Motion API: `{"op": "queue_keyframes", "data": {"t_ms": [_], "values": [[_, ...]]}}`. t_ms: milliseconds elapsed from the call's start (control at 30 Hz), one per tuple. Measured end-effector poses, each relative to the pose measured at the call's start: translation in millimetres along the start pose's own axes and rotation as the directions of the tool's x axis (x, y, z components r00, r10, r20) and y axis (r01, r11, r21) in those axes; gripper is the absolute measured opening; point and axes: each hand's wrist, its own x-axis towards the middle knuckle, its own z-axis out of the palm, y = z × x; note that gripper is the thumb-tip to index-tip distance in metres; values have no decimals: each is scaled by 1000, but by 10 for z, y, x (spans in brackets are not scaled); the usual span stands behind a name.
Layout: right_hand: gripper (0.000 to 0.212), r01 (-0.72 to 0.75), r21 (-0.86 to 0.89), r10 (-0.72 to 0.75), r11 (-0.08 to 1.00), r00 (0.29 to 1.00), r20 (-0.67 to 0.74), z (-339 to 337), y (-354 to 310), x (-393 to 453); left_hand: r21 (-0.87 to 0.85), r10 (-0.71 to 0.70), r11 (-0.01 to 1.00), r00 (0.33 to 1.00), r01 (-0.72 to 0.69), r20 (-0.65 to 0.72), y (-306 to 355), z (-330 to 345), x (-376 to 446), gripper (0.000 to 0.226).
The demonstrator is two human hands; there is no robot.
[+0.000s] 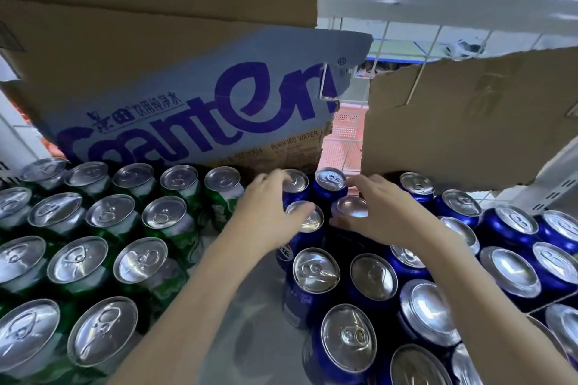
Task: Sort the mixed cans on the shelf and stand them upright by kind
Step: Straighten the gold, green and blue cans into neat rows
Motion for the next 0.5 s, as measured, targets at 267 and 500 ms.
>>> {"op": "queue_keyframes", "data": {"t_ms": [267,500], "values": [[74,67,-131,-61,989,997,44,93,-47,-72,1,-29,1000,995,29,94,-15,68,-110,65],[70,60,-85,-63,995,998,-28,152,-117,-102,122,-126,984,991,131,-46,-130,-105,-215,54]]}}
